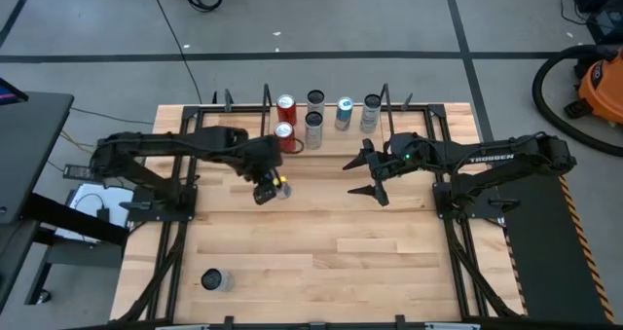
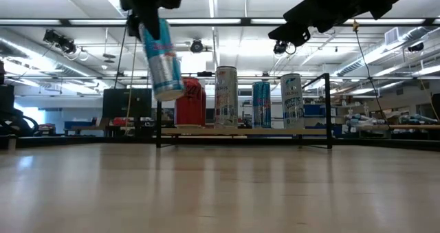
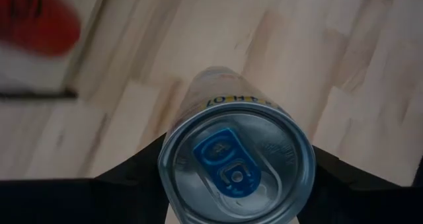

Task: Place canned beverage on shelf
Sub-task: Put the blue soda can aligned with the other blue soda can on the shelf

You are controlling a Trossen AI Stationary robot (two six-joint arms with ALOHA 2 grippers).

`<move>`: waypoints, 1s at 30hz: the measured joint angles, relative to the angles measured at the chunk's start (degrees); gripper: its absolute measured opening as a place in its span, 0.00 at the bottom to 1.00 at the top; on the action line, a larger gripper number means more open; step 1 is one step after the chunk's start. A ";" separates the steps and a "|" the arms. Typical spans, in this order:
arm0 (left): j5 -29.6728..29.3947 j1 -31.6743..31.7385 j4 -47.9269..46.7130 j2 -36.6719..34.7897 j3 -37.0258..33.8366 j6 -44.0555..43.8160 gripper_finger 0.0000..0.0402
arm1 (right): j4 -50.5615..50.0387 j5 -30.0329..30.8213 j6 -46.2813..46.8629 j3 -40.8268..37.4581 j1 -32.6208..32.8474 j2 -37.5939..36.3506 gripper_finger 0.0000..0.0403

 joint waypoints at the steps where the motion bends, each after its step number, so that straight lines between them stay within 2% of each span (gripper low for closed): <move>1: 0.01 0.03 -0.25 1.46 1.60 2.23 0.60 | 0.08 0.36 -0.04 0.00 0.00 0.00 0.83; 10: -0.01 0.57 -0.73 13.03 14.80 17.28 0.60 | 2.88 1.18 2.73 0.00 0.00 0.00 0.83; 17: -0.06 2.28 -1.85 20.50 23.36 21.27 0.60 | 1.09 1.20 6.96 0.00 0.00 0.00 0.83; 24: 0.02 2.64 -4.49 25.83 26.00 23.83 0.60 | -2.20 1.19 7.77 0.00 0.00 0.00 0.83; 30: 2.93 2.83 -4.87 29.21 26.04 23.98 0.60 | -2.76 1.20 7.49 0.00 0.00 0.00 0.83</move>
